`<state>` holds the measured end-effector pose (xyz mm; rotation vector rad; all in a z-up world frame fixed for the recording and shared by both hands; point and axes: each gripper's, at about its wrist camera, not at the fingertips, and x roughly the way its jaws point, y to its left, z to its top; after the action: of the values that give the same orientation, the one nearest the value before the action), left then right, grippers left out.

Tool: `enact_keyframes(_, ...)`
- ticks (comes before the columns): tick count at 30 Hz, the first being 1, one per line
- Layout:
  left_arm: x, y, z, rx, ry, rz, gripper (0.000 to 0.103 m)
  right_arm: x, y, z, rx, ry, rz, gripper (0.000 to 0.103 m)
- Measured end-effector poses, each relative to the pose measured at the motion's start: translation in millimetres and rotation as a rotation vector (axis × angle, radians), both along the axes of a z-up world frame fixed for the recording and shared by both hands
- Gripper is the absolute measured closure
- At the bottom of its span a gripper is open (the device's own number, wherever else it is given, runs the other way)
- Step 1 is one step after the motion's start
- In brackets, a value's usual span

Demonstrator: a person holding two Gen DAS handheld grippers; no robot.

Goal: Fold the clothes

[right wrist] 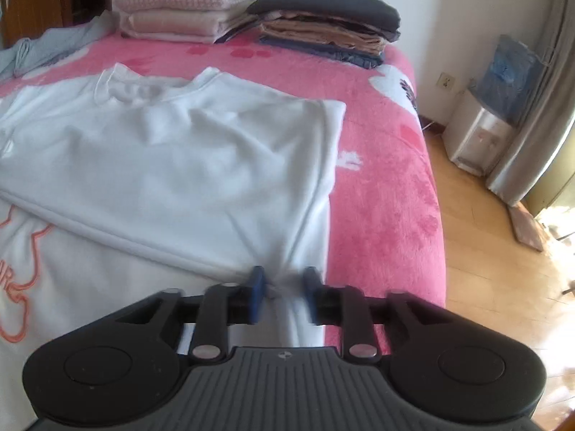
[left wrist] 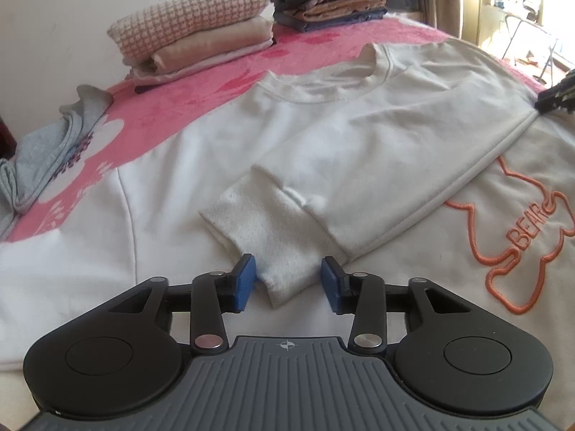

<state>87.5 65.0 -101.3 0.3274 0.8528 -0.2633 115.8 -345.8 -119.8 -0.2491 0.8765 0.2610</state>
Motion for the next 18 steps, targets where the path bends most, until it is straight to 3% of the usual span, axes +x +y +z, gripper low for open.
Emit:
enact_keyframes(6,-5,0,4,0.024,0.006,0.032,0.060,24,4,45,0.149,-0.060,-0.066,0.072)
enact_keyframes(11,-13,6,24,-0.017,-0.038,0.094,0.060,62,20,39,0.219,-0.057,-0.096,0.074)
enact_keyframes(15,-20,12,32,-0.025,-0.016,0.111,0.060,79,40,29,0.296,-0.022,-0.111,0.078)
enact_keyframes(18,-25,17,35,-0.036,0.002,0.129,0.060,78,87,17,0.236,-0.023,-0.017,0.078)
